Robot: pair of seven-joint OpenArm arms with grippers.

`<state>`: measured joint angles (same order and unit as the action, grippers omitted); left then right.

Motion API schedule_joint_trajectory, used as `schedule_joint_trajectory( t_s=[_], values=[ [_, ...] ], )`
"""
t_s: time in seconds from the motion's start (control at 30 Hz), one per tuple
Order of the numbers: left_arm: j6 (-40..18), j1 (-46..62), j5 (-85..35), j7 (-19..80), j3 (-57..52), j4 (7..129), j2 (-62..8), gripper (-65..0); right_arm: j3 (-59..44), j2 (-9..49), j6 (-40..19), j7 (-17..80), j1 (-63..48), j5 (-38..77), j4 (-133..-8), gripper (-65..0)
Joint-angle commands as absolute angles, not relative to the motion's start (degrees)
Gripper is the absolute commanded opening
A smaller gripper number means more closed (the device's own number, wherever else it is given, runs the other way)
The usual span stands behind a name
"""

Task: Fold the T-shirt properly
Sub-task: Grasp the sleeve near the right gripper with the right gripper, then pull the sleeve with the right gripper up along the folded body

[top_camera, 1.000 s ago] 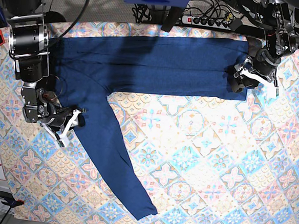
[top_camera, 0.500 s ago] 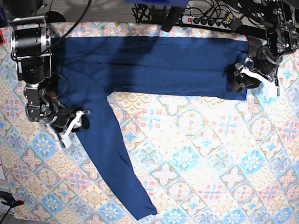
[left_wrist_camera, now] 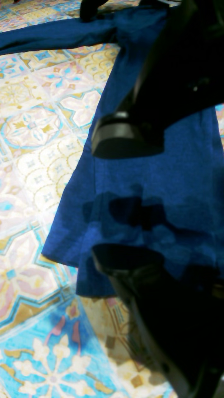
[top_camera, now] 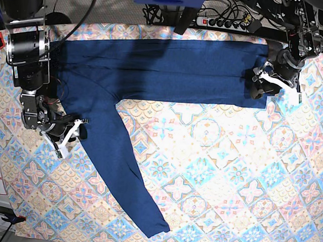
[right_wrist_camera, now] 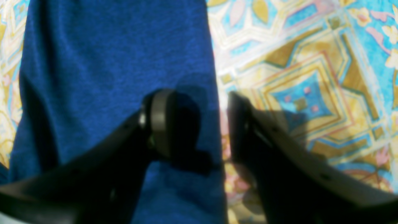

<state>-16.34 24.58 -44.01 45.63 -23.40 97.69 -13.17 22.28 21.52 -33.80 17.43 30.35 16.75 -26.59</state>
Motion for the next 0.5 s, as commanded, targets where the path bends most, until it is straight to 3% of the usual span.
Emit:
schedule_joint_trajectory(
  t_s=[0.0, 0.13, 0.33, 0.47],
  values=[
    [-16.7, 24.5, -44.9, 44.7, -23.7, 98.7, -13.7, -23.5, 24.6, 21.8, -34.5, 18.9, 30.5, 16.6, -27.6, -39.9],
    [-16.7, 24.4, -44.9, 44.6, -23.7, 98.7, -13.6, -23.5, 31.2, 20.1, -34.5, 19.6, 28.9, 16.7, -30.9, -44.8],
    [-16.7, 24.2, -44.9, 44.4, -23.7, 98.5, -13.6, -23.5, 31.0, 19.4, -34.6, 21.8, 27.5, 16.7, -32.4, -65.0],
    [-16.7, 23.2, -44.9, 44.3, -23.7, 98.4, -13.6, -23.5, 30.5, 19.4, -34.6, 23.1, 26.9, 16.7, -37.2, -64.5]
  ],
)
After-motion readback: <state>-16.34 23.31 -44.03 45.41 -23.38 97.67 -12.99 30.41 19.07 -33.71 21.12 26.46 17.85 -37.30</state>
